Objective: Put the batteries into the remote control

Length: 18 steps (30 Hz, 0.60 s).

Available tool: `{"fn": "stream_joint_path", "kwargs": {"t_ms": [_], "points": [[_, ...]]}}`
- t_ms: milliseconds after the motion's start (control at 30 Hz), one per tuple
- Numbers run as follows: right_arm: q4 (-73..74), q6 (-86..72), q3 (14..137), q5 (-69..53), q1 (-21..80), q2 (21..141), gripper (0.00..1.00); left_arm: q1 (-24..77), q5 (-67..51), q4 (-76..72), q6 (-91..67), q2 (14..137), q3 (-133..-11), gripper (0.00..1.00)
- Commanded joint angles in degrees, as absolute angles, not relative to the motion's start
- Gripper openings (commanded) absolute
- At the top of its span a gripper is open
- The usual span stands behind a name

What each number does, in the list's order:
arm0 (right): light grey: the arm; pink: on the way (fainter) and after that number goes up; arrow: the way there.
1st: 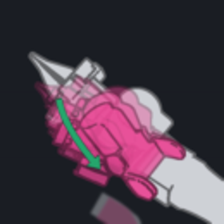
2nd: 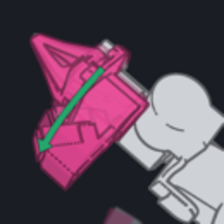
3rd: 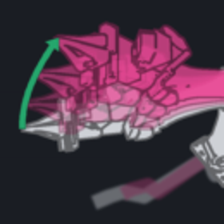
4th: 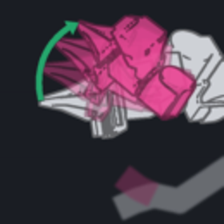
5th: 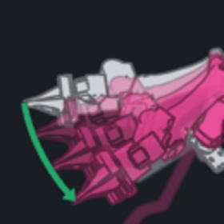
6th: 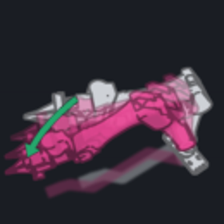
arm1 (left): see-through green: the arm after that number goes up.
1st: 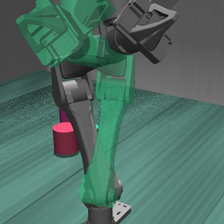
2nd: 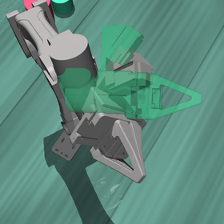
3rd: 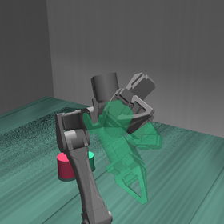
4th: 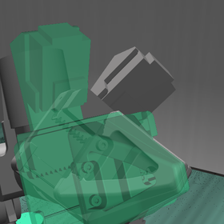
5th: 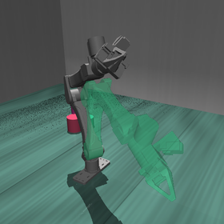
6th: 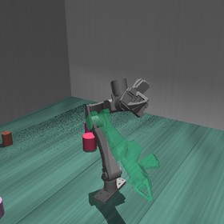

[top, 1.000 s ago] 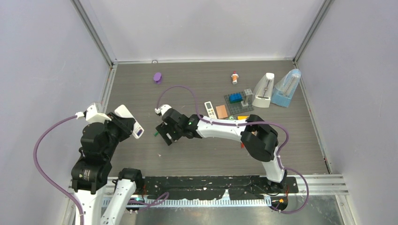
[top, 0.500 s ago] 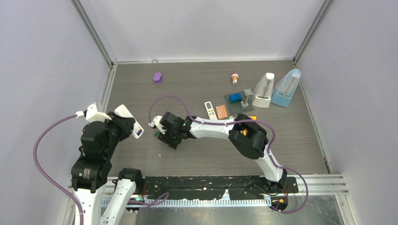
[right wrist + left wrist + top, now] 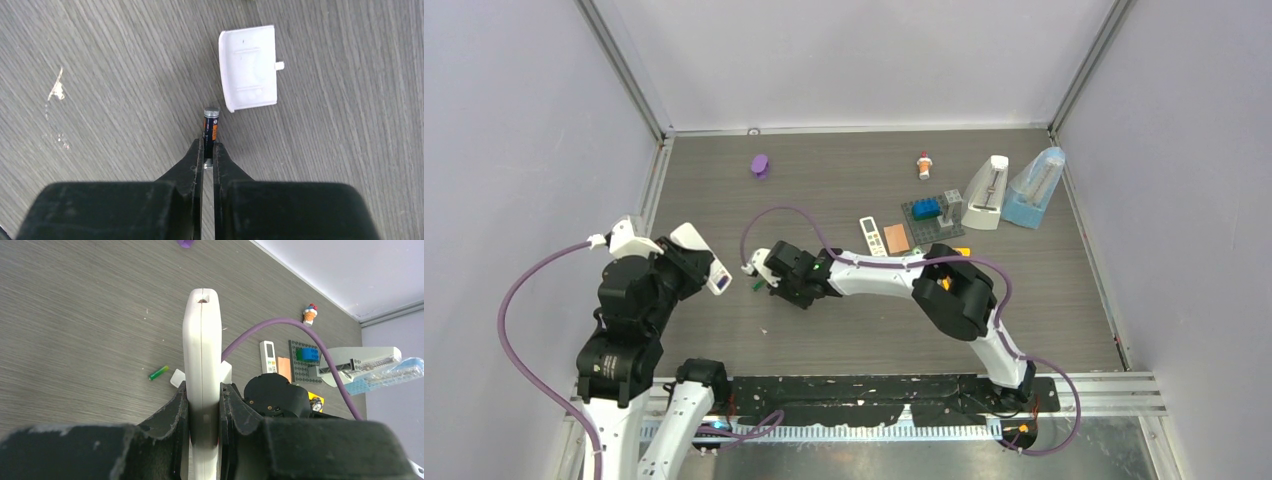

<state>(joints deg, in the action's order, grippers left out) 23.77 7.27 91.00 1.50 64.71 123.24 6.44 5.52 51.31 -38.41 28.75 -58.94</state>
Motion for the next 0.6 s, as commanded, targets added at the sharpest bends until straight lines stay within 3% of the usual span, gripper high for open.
{"fn": "stream_joint_path", "kwargs": {"t_ms": [0,300,467,567], "points": [[23.94,6.19,88.14,3.06,64.76,115.55,0.05,6.15,2.33,48.64,-37.16,29.81,-59.7,0.0],[20.82,2.0,72.33,3.14,63.82,91.15,0.05,6.18,-19.21,39.09,-36.13,36.51,-54.54,0.0],[23.88,2.43,68.93,2.51,63.96,79.4,0.05,6.29,-42.31,22.37,-41.86,43.98,-47.41,0.0],[29.3,4.82,70.98,3.42,67.06,75.63,0.05,7.91,-48.76,9.56,-48.0,47.17,-41.15,0.0]]}}
